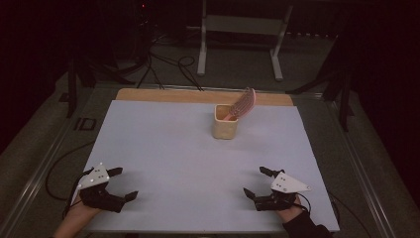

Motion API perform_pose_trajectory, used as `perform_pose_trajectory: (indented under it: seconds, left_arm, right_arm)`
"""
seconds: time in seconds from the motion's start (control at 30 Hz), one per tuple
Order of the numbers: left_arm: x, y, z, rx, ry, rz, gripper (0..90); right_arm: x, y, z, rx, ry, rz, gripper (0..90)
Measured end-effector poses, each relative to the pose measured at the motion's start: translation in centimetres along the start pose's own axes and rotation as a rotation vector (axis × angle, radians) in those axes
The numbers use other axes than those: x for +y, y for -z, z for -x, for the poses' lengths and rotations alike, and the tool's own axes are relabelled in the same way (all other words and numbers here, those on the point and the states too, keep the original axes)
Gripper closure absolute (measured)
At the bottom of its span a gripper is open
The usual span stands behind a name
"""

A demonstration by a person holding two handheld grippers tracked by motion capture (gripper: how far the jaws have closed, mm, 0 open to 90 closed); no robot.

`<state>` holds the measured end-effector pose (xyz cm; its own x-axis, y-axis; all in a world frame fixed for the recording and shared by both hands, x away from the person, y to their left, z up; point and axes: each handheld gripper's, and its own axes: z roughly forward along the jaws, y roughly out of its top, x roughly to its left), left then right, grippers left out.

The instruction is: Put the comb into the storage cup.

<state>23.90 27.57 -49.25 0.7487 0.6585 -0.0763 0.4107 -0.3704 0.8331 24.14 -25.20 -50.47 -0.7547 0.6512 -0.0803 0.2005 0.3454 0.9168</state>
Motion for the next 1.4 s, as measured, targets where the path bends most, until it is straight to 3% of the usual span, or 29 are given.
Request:
perform_pose_trajectory:
  seconds: [0.23,0.5,0.87,0.93,1.23,1.4]
  left_arm:
    - [-1.3,-0.1,0.6,0.056,0.014,-0.009,0.0]
    - [-2.3,-0.3,1.7,0.077,0.029,-0.003,0.0]
    - [-2.9,-0.4,1.0,0.184,0.053,0.031,0.0]
    - [-2.9,-0.4,1.0,0.207,0.038,0.023,0.0]
    - [-3.0,-0.2,0.9,0.264,0.06,0.041,0.0]
    - [-3.0,-0.1,0.9,0.273,0.057,0.05,0.0]
  right_arm:
    - [0.0,0.0,0.0,0.002,0.004,0.001,9.5]
    - [0.0,0.0,0.1,0.006,0.005,0.002,9.6]
    - [0.0,0.0,0.0,0.005,0.007,0.0,9.6]
    - [-0.1,0.0,0.0,0.009,0.006,-0.002,9.6]
    - [-0.1,-0.1,0.0,0.01,0.004,-0.003,9.6]
    - [-0.1,-0.1,0.0,0.01,0.004,-0.004,9.6]
